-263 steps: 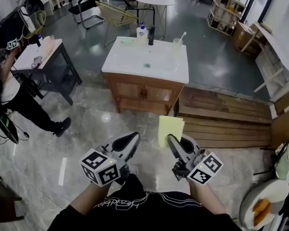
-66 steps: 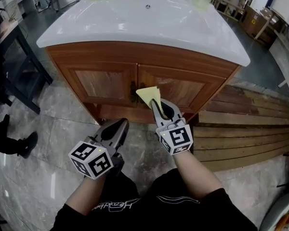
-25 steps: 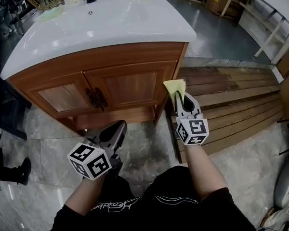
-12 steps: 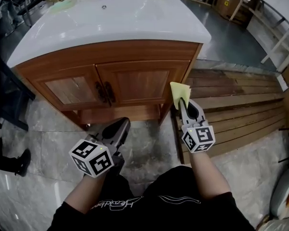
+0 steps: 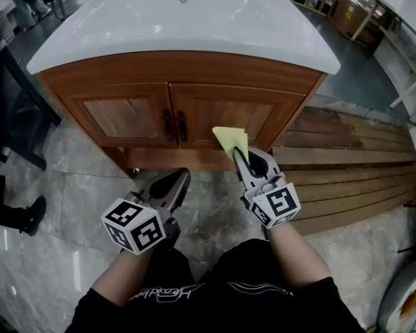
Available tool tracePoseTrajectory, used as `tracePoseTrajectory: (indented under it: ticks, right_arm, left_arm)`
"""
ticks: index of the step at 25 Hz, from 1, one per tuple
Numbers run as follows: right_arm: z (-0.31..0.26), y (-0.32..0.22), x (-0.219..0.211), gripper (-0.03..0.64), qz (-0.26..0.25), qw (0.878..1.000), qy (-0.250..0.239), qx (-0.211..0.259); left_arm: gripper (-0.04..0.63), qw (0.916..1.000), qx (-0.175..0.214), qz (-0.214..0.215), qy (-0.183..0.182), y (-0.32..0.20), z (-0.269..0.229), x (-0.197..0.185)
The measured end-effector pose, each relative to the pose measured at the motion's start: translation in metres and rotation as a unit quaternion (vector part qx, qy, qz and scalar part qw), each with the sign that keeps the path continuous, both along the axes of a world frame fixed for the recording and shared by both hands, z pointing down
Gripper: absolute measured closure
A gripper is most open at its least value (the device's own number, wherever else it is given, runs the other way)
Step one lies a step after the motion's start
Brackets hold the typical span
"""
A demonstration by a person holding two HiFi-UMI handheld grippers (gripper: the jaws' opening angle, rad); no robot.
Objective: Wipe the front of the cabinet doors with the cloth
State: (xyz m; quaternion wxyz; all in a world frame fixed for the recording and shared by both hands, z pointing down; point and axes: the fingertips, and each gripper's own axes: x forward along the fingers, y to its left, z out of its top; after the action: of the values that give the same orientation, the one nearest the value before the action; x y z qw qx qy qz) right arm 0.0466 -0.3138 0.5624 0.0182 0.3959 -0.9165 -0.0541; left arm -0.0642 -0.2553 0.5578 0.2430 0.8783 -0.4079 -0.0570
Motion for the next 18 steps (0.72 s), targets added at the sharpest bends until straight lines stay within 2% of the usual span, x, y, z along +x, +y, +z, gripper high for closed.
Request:
tracePoseTrajectory:
  ticks: [5,12,18]
  right_arm:
    - [0.015,0.005,-0.042,0.577,-0.057,0.998,0.006,-0.012]
    - [0.053,0.003,-0.080,0.577,-0.093,0.994,0.047,-0.041]
    - [0.076,-0.004,-0.099,0.577,-0.109,0.991,0.053,-0.057]
  left_arm:
    - [0.590,0.9996,-0.009,-0.027,0.000,0.000,0.010,-0.024]
    - [0.590,0.9981,-0.013,-0.057,-0.019,0.007,0.017,-0.052]
    - [0.590,0.9958,-0.019,-0.084,-0.031,0.012,0.025,-0.073]
